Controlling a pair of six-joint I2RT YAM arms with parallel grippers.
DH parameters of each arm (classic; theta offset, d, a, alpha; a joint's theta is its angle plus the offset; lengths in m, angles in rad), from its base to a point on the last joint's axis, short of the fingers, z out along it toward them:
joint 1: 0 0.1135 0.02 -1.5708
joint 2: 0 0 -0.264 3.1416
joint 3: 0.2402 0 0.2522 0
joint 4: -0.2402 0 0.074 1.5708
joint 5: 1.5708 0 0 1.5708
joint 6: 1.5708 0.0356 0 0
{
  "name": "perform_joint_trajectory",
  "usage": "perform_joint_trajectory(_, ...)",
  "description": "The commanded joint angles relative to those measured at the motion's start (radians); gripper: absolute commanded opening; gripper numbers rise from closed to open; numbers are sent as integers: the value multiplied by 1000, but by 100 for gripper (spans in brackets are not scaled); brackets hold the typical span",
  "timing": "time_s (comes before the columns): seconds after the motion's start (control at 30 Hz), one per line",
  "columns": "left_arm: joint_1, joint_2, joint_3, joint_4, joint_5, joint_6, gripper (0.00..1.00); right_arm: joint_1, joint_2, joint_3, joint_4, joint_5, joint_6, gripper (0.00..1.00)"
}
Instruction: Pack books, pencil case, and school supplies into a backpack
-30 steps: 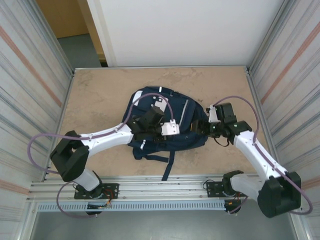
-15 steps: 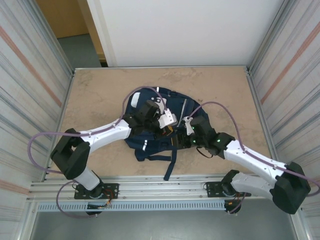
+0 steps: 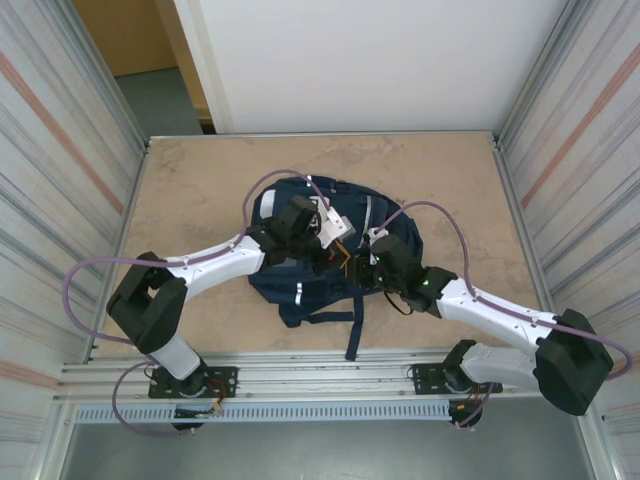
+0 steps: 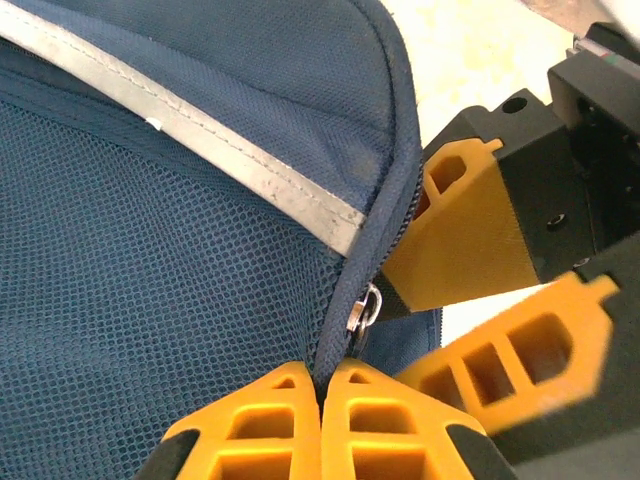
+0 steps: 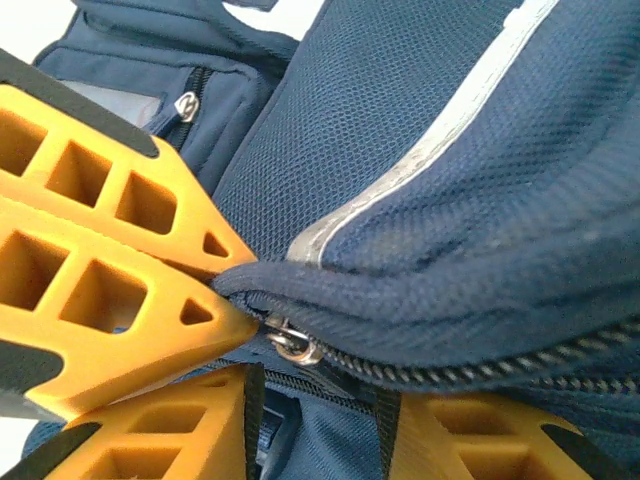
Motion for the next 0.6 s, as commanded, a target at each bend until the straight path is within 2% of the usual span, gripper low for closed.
perform_joint_trajectory(0.0, -16, -17, 21, 13, 133, -41, 0, -1, 40, 4, 24, 116, 5, 34)
perform_joint_trajectory(0.17, -16, -31, 14, -12, 101, -13, 0, 22, 34, 51, -68, 220, -4, 25)
perform_joint_trajectory(0.27, -16, -45, 5, -31, 46, 9, 0, 17, 7, 62, -119, 195, -9, 22)
perform_joint_trajectory(0.4, -12, -70, -16, -70, -44, 90, 0, -88, -58, 44, -185, -36, 16, 14)
perform_joint_trajectory(0.47, -2, -75, -24, -94, -67, 128, 0, -175, -91, 28, -211, -173, 20, 14)
perform_joint_trajectory(0.57, 20, -81, -35, -125, -87, 171, 0, -283, -137, 21, -261, -289, -6, 13)
